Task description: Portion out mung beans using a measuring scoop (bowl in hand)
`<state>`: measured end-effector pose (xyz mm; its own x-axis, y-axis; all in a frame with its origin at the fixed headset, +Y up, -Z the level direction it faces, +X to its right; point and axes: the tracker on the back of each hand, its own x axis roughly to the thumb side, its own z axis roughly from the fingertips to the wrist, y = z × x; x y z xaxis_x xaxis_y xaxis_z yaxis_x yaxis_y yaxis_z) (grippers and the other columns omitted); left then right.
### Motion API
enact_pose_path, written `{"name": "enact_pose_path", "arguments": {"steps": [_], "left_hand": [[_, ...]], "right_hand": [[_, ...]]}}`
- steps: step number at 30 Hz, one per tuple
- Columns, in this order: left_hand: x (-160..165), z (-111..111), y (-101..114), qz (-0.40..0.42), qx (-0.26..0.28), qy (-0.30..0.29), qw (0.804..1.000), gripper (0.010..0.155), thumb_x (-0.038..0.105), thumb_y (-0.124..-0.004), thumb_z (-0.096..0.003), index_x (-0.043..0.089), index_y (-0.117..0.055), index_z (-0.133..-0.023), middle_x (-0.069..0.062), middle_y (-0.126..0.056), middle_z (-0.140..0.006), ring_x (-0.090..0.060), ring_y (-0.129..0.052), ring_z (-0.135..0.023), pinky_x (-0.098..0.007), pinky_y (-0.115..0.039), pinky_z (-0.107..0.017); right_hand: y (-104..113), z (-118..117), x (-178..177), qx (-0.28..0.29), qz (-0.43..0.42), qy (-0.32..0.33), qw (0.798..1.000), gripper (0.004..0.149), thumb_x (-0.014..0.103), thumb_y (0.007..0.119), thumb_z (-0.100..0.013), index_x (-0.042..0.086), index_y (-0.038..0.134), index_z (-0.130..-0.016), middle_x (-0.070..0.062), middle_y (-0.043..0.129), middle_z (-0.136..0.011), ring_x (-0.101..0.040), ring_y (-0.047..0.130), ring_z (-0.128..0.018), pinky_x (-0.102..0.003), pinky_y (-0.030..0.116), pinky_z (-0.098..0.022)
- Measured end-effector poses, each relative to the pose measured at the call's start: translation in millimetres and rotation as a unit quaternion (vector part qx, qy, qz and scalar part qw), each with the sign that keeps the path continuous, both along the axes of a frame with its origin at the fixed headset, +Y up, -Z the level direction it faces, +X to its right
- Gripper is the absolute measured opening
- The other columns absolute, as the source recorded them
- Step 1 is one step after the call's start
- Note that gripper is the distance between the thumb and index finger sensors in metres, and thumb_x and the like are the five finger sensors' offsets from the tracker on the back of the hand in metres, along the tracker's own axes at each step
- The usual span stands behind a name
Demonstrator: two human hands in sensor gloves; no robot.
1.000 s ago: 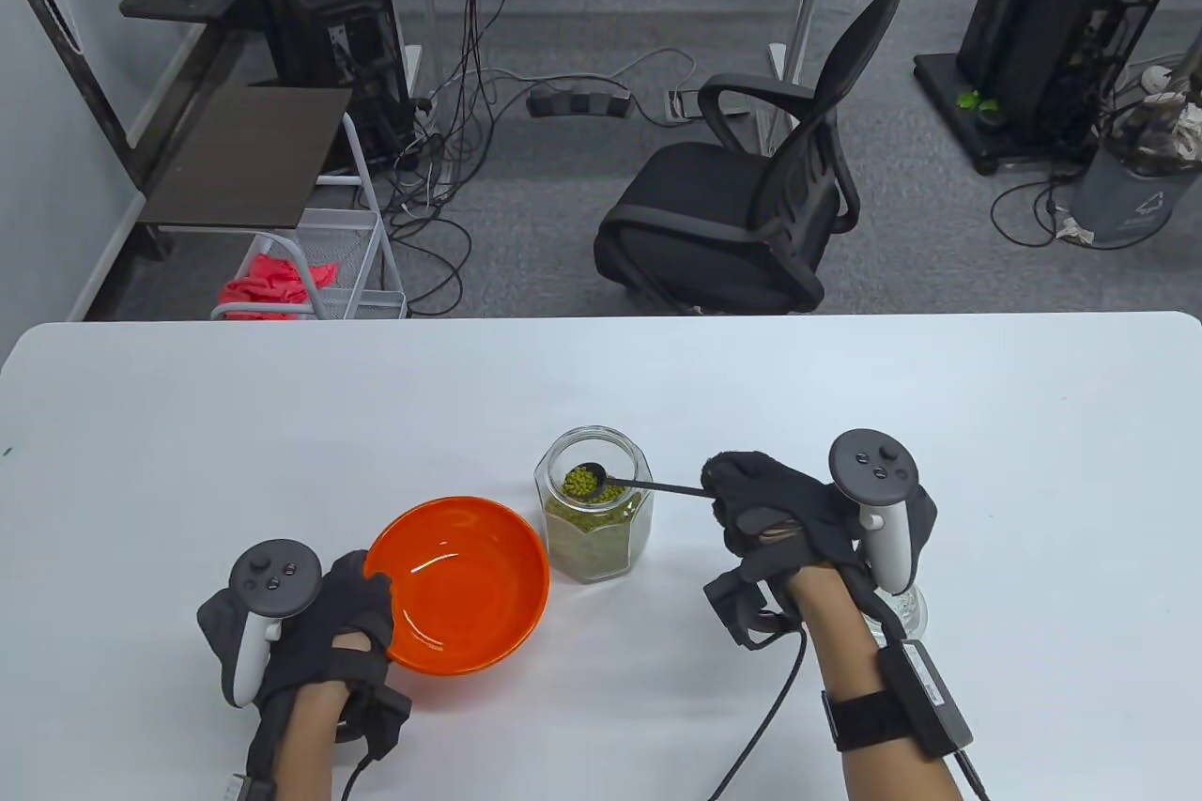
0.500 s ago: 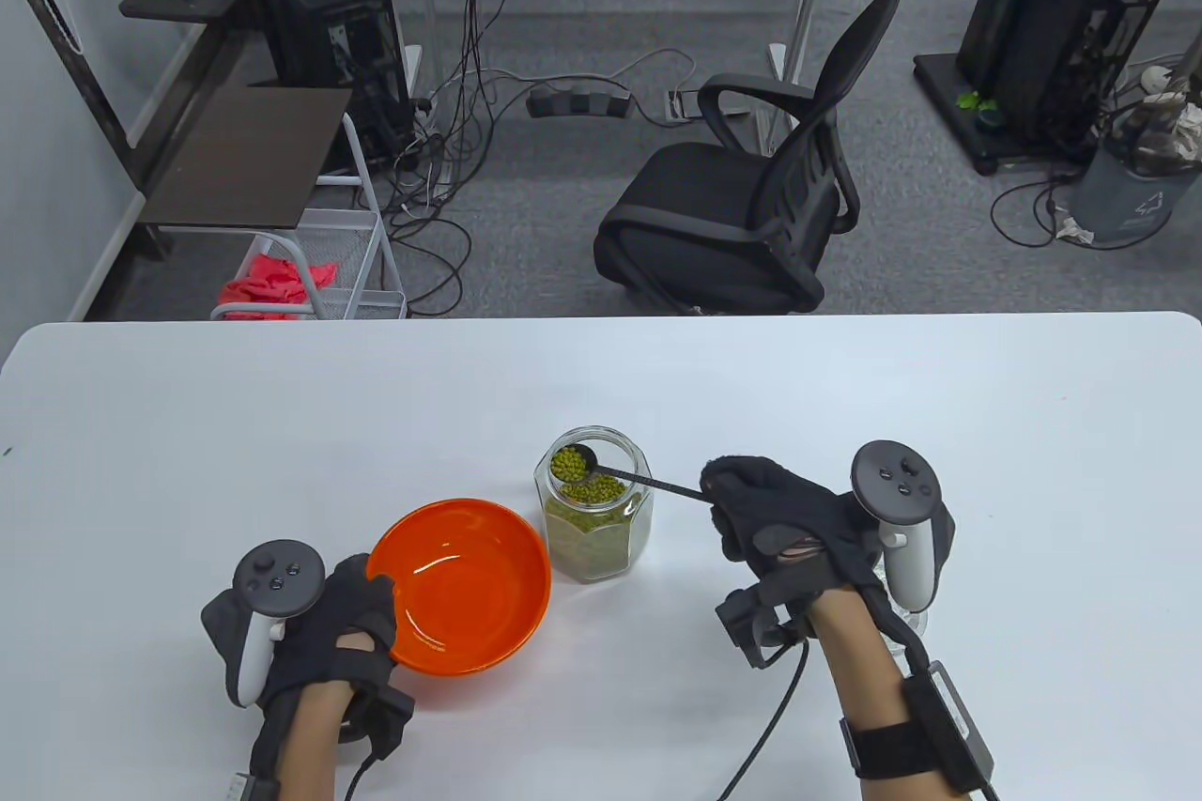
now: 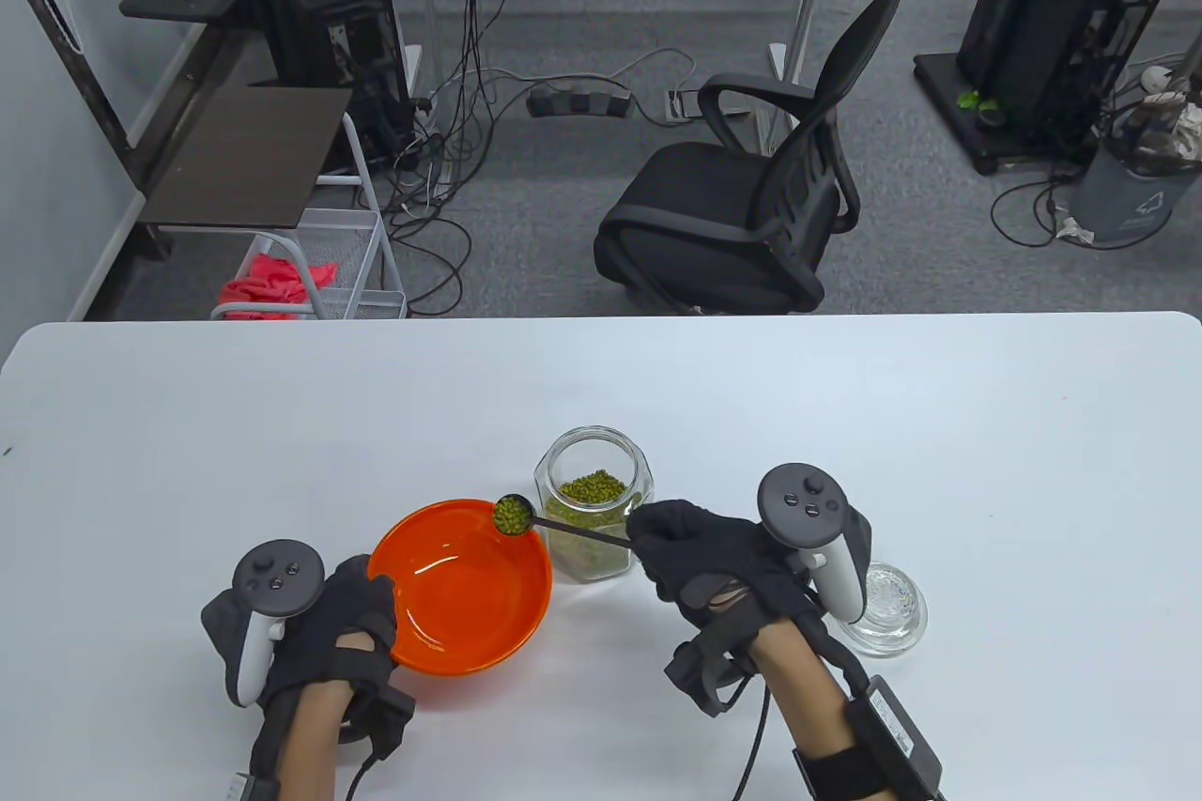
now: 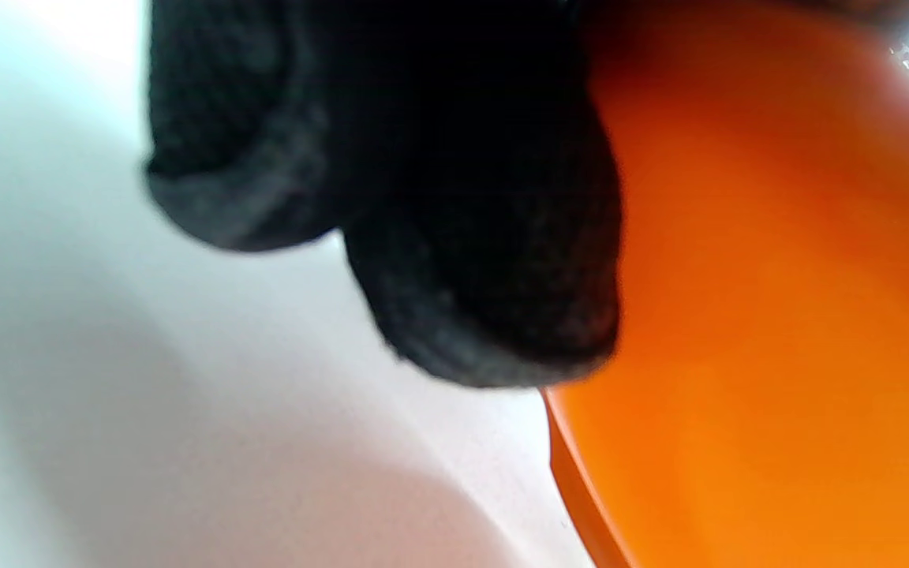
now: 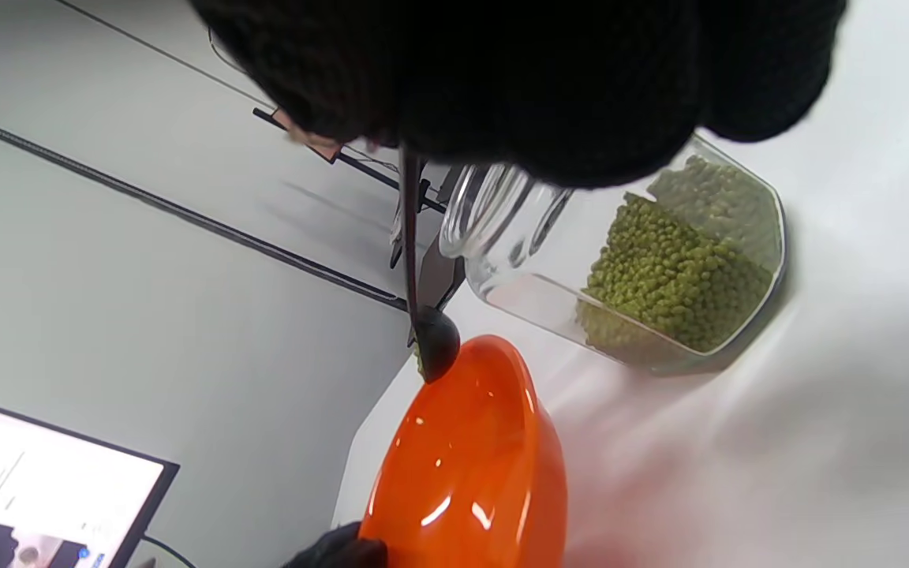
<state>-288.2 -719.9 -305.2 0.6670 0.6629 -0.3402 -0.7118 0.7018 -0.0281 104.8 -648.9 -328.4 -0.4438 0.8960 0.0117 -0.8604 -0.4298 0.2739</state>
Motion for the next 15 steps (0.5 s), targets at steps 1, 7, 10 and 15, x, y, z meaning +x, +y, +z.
{"name": "enact_pose_path", "arguments": {"steps": [1,7,10,15], "left_hand": [[0.0,0.0,0.0,0.001,0.000,0.000,1.000,0.056,0.041,-0.073,-0.0520,0.010,-0.068,-0.099,-0.001,-0.094,-0.073,-0.006,-0.112,-0.018,-0.019,-0.097,-0.014],[-0.2,-0.2,-0.3,0.004,0.000,0.000,1.000,0.056,0.041,-0.073,-0.0521,0.010,-0.068,-0.099,-0.001,-0.094,-0.073,-0.006,-0.112,-0.018,-0.019,-0.097,-0.014],[-0.2,0.0,-0.7,0.007,-0.001,0.000,1.000,0.056,0.041,-0.073,-0.0521,0.010,-0.068,-0.099,-0.001,-0.094,-0.073,-0.006,-0.112,-0.018,-0.019,-0.097,-0.014],[-0.9,0.0,-0.6,0.006,-0.001,0.001,1.000,0.056,0.041,-0.072,-0.0522,0.010,-0.068,-0.099,-0.001,-0.094,-0.073,-0.006,-0.112,-0.018,-0.019,-0.097,-0.014]], "right_hand": [[-1.1,0.8,-2.9,0.004,0.009,0.003,1.000,0.045,0.021,0.085,-0.042,0.010,0.081,-0.085,-0.018,0.090,-0.064,-0.031,0.095,-0.044,-0.062,0.074,-0.048],[-6.1,10.4,-20.9,0.072,0.062,-0.005,0.995,0.045,0.018,0.084,-0.041,0.012,0.081,-0.085,-0.019,0.089,-0.068,-0.033,0.095,-0.049,-0.063,0.072,-0.051],[-5.2,13.4,-27.3,0.105,0.071,-0.011,0.992,0.044,0.017,0.083,-0.041,0.013,0.081,-0.085,-0.019,0.088,-0.069,-0.033,0.095,-0.050,-0.063,0.071,-0.052],[-3.1,15.1,-35.4,0.136,0.068,-0.013,0.988,0.043,0.016,0.083,-0.041,0.015,0.082,-0.084,-0.018,0.088,-0.070,-0.034,0.094,-0.052,-0.063,0.071,-0.052]]}}
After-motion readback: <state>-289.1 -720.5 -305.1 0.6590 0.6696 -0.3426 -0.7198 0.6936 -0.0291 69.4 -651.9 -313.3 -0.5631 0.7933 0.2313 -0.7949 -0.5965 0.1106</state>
